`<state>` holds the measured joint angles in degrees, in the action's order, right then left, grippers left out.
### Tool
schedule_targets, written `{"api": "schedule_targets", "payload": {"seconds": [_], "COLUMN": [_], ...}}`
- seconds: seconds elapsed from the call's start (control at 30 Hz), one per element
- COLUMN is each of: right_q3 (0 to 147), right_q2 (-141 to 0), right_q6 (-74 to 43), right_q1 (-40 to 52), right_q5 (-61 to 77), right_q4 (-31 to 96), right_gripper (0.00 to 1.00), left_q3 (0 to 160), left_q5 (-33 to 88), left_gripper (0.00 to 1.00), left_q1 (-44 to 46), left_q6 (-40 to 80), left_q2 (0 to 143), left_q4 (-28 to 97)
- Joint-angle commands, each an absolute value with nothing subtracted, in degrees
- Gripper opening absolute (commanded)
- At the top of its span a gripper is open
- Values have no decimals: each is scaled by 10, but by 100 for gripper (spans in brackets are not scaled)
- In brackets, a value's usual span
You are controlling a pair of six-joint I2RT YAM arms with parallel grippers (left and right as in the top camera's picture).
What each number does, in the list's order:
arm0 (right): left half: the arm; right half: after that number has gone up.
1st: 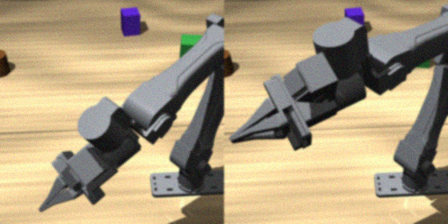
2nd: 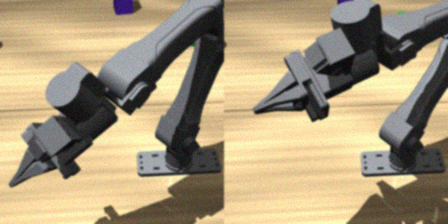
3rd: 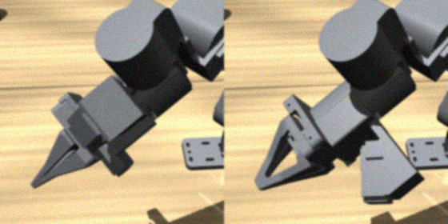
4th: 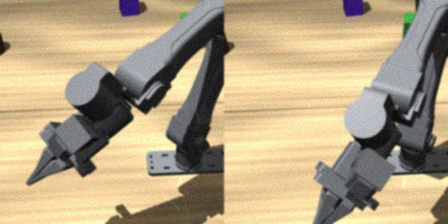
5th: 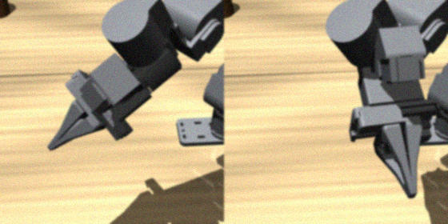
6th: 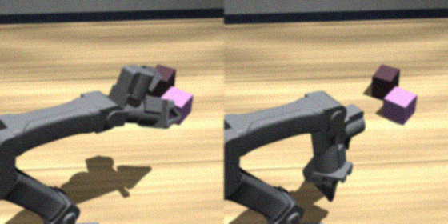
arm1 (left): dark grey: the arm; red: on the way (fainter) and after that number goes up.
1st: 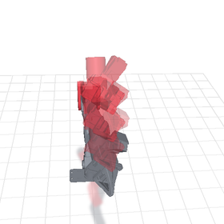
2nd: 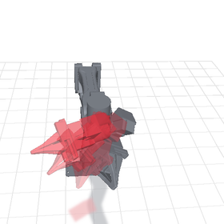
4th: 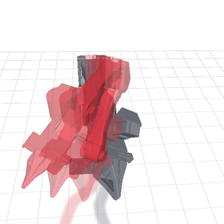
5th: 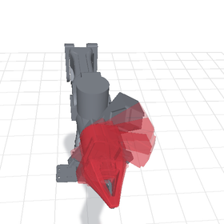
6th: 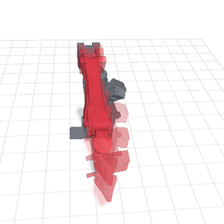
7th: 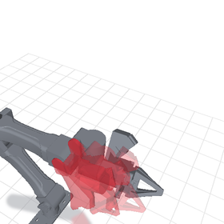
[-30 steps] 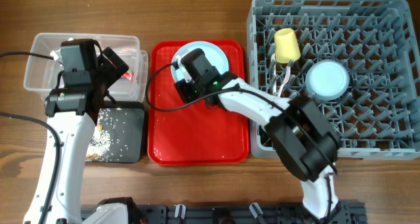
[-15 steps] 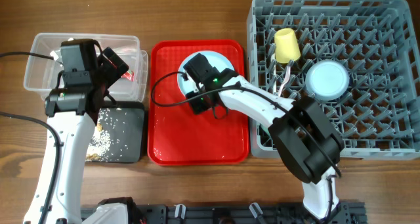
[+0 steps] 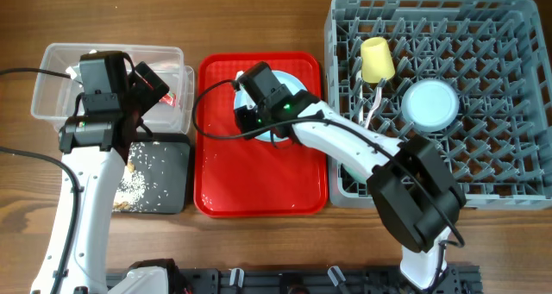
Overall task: Sort waste into correct bins and load items into the dishwasher rack
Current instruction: 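Move the right gripper to the light-blue plate rim and grasp it, then lift the plate and stand it upright at the rack's left edge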
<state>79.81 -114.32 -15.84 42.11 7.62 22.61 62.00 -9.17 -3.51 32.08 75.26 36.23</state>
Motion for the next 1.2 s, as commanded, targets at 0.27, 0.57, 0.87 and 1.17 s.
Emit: {"api": "schedule_targets", "payload": {"seconds": [0.27,0.57,0.87,1.17], "right_q3": [794,794,794,864], "right_q2": [-1207,-1230,-1230,-1151], "right_q6": [-128,-109,-105,-129], "right_q1": [456,461,461,454], "right_q5": [18,13,6,35], "right_q4": [168,168,204,247], "right_gripper": [53,48,27,4], "left_q3": [627,627,627,627], "left_q5": [-97,-97,-97,-97], "left_gripper": [100,100,100,100], "left_q1": [-37,-37,-37,-37], "left_q6": [320,320,320,320], "left_q2": [749,749,749,749], "left_q4": [361,361,361,361]}}
